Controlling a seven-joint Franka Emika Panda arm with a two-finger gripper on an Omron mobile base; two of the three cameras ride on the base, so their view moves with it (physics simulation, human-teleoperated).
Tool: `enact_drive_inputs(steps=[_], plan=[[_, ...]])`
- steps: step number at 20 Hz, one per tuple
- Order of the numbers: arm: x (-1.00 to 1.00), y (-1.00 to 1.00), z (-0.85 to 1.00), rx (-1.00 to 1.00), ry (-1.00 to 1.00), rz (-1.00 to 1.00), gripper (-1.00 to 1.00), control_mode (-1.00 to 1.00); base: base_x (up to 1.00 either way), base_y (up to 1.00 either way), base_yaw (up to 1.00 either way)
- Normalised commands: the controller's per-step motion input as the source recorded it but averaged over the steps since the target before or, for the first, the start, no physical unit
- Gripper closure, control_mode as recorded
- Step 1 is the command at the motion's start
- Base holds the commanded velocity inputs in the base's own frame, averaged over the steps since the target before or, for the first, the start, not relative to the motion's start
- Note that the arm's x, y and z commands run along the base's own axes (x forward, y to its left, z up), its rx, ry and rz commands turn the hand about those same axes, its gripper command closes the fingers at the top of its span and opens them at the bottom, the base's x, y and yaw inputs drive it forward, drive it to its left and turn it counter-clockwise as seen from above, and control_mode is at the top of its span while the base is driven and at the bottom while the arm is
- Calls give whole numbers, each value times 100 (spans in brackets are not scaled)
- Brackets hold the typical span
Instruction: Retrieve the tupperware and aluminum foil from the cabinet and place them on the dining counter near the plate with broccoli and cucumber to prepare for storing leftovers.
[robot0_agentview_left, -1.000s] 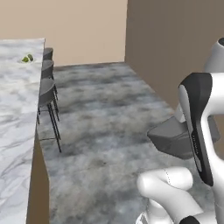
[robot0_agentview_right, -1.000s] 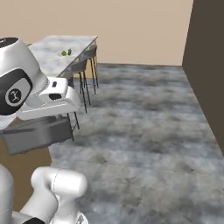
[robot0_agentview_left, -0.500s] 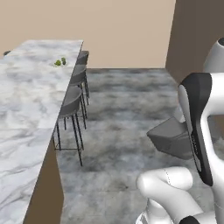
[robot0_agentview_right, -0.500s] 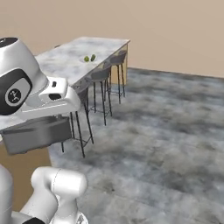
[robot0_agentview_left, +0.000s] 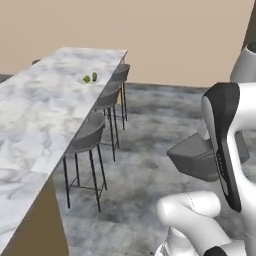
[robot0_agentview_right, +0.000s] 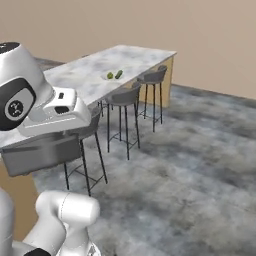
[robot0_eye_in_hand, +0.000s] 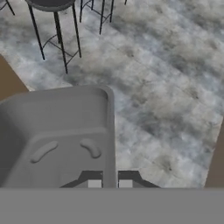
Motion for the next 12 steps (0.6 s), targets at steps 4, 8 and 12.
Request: enact_drive_inputs(steps=[4, 8, 12], plan=[[0, 0, 0, 0, 0, 0, 100, 100, 100, -95, 31], [0, 0, 0, 0, 0, 0, 100, 100, 100, -82, 34], [0, 0, 0, 0, 0, 0, 100, 100, 100, -73, 37]])
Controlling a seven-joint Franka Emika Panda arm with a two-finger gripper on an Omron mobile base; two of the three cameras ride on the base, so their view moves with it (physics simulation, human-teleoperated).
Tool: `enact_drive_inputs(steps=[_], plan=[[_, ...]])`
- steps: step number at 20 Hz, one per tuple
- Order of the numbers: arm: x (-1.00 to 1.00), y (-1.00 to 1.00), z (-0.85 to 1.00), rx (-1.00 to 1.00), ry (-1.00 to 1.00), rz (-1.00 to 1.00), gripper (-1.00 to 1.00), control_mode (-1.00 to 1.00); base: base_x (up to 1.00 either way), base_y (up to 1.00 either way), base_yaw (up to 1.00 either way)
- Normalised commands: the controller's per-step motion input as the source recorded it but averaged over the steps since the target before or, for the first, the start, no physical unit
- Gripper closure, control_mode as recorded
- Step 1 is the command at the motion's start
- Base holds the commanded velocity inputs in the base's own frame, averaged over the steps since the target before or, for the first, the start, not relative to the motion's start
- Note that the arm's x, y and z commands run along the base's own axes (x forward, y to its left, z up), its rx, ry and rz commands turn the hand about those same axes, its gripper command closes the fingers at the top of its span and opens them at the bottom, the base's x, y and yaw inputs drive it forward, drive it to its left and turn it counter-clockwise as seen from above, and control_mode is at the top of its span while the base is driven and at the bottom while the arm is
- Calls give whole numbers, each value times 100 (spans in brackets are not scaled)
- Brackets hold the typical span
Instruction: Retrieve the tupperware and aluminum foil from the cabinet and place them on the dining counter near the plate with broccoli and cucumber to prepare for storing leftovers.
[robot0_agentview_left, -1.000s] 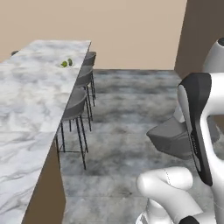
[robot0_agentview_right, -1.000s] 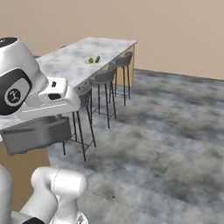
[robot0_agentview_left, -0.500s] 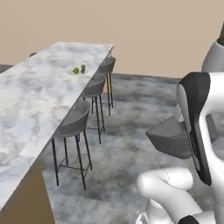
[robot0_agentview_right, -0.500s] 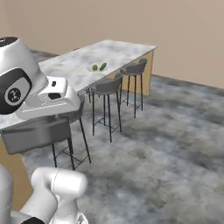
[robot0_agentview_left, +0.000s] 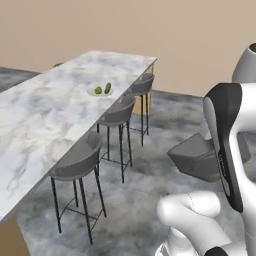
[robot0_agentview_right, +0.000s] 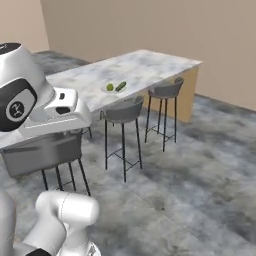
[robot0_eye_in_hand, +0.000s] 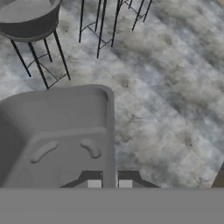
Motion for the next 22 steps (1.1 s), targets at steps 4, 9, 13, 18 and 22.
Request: enact_drive_inputs(steps=[4, 9, 13, 18, 22], plan=[[0, 0, 0, 0, 0, 0, 100, 100, 100, -73, 37], [0, 0, 0, 0, 0, 0, 100, 100, 100, -78, 36], [0, 0, 0, 0, 0, 0, 100, 100, 100, -77, 36], [0, 0, 0, 0, 0, 0, 100, 100, 100, -75, 36], [0, 0, 0, 0, 0, 0, 100, 100, 100, -67, 38]])
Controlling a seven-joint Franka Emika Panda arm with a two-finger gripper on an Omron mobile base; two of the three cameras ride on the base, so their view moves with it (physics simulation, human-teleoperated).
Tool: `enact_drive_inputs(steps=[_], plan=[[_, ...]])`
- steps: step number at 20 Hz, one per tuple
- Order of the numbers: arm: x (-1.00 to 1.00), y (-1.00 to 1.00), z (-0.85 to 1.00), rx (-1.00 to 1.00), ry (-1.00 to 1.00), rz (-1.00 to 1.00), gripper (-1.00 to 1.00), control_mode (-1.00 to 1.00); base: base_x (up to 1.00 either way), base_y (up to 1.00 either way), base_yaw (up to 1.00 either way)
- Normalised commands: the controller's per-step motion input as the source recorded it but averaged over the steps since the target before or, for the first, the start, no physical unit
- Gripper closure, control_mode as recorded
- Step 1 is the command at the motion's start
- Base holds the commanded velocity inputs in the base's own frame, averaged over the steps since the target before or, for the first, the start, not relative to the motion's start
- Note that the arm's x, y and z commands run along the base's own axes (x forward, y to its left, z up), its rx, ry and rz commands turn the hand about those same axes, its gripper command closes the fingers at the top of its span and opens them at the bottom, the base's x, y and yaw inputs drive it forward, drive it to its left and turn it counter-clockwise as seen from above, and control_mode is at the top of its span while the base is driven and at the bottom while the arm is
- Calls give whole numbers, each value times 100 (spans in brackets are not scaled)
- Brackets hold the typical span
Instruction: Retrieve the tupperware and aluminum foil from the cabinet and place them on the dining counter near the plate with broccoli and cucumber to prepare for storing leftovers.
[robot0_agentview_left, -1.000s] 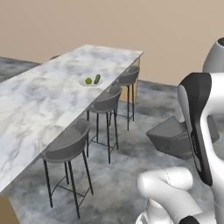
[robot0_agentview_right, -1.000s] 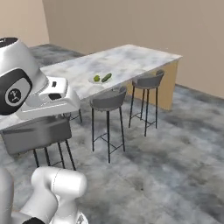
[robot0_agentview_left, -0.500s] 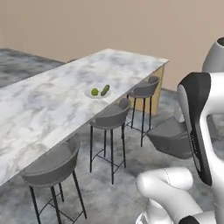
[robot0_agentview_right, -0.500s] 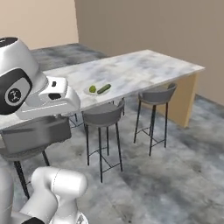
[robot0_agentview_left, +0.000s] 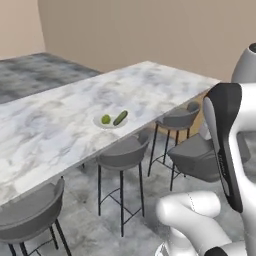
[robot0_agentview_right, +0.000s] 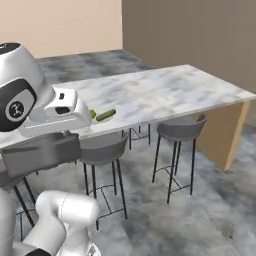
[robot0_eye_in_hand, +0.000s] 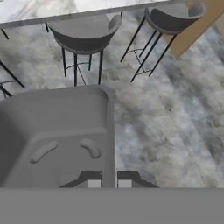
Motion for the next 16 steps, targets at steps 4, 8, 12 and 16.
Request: enact_drive_inputs(steps=[4, 8, 12, 16], plan=[[0, 0, 0, 0, 0, 0, 100, 100, 100, -31, 43], [0, 0, 0, 0, 0, 0, 100, 100, 100, -3, 48], [0, 0, 0, 0, 0, 0, 100, 100, 100, -18, 49], [0, 0, 0, 0, 0, 0, 100, 100, 100, -38, 51]])
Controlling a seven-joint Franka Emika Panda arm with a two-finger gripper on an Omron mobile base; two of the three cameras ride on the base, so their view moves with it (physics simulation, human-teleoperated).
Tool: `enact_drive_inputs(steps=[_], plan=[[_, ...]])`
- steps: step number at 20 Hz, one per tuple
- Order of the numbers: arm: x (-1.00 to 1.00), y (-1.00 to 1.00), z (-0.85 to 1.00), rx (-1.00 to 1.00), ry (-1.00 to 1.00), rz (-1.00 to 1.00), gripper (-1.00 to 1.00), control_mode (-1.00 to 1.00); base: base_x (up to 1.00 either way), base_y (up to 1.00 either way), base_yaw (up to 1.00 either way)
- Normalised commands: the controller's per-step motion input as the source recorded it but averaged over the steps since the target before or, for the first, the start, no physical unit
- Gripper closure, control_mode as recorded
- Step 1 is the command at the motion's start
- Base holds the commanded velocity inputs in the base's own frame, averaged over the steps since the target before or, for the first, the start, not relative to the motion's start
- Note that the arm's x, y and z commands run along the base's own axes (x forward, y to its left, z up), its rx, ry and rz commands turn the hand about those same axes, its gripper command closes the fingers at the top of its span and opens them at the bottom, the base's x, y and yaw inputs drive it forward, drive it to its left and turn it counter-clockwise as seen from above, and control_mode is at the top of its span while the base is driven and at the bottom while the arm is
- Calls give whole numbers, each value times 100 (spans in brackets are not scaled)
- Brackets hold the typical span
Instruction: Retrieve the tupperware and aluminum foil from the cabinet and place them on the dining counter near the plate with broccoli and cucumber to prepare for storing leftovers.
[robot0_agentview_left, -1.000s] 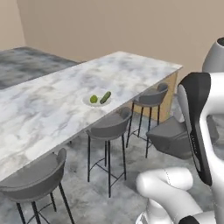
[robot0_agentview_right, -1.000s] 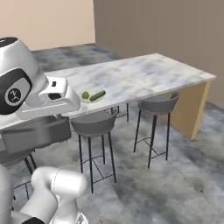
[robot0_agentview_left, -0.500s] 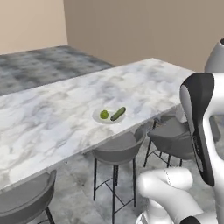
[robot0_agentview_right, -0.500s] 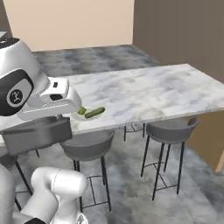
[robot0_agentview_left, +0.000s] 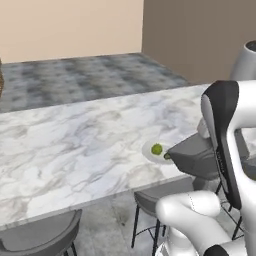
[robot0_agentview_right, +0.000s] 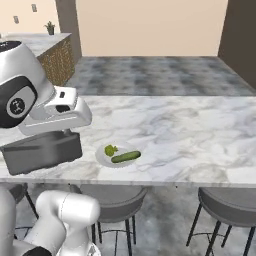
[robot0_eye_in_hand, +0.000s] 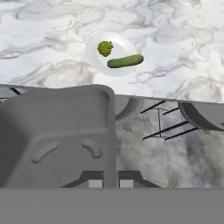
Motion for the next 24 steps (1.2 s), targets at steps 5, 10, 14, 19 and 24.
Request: enact_drive_inputs(steps=[5, 10, 14, 19, 24], plan=[[20, 0, -7, 2, -4, 10, 100, -100, 80, -25, 42], [100, 0, -48, 4, -27, 35, 100, -100, 0, 0, 0], [100, 26, -64, 0, -31, 13, 100, -100, 0, 0, 0], [100, 57, -75, 0, -23, 6, 100, -100, 0, 0, 0], [100, 48, -63, 0, -3, 4, 100, -100, 0, 0, 0]])
